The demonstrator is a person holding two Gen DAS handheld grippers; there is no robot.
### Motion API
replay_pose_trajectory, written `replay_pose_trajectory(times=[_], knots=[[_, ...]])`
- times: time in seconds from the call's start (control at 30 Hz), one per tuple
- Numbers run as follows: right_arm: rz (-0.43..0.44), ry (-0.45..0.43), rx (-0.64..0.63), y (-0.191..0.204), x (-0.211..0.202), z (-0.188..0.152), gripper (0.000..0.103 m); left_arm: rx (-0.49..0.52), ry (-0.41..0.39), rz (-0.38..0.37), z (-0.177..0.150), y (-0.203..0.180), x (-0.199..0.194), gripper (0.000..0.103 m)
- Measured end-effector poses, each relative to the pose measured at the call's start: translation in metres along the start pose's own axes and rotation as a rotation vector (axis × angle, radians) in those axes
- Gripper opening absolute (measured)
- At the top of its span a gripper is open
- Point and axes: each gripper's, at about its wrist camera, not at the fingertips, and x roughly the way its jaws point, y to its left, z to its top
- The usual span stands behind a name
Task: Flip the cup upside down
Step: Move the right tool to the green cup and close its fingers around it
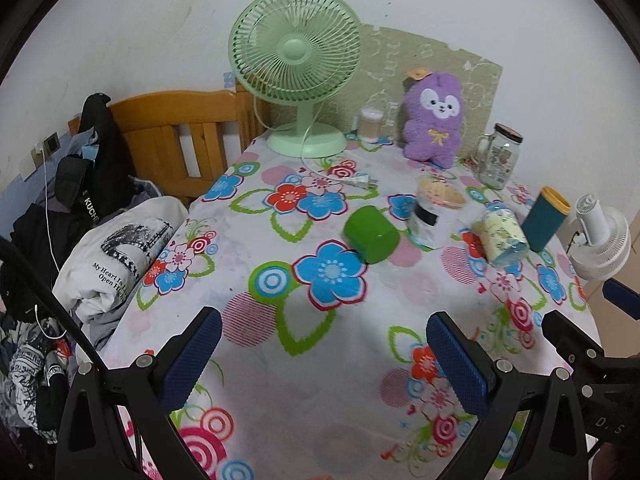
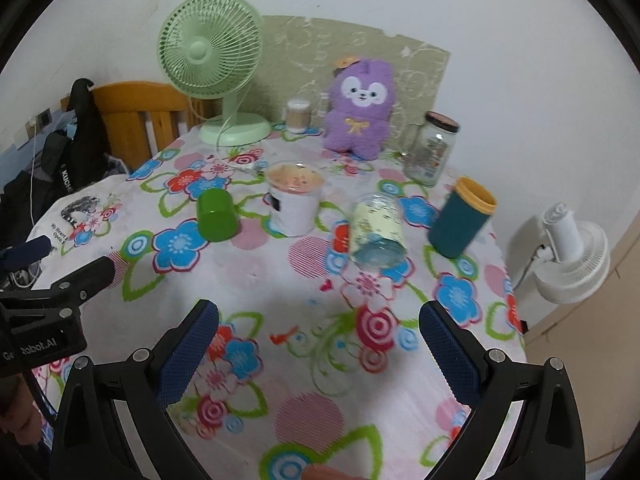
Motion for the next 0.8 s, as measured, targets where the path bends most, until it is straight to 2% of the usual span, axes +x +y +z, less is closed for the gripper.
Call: replay_pose_trajectory(times=[0.2,0.4,0.8], knots=[[0.052,0.041,-0.021,0.018,0.032,0.023,0.101,-0.025,0.035,0.009,0.013,0.016,0.026,0.103],[0.051,0.06,-0.063,0.039,0.063,0.044,0.101,-0.039,0.073,0.072,0.026,0.034,0.06,0.103],[0.083,0.088,-0.112,0.077,0.117,0.071,0.101,-0.051,0.093,0.152,0.047,0.061,0.098,0.103]])
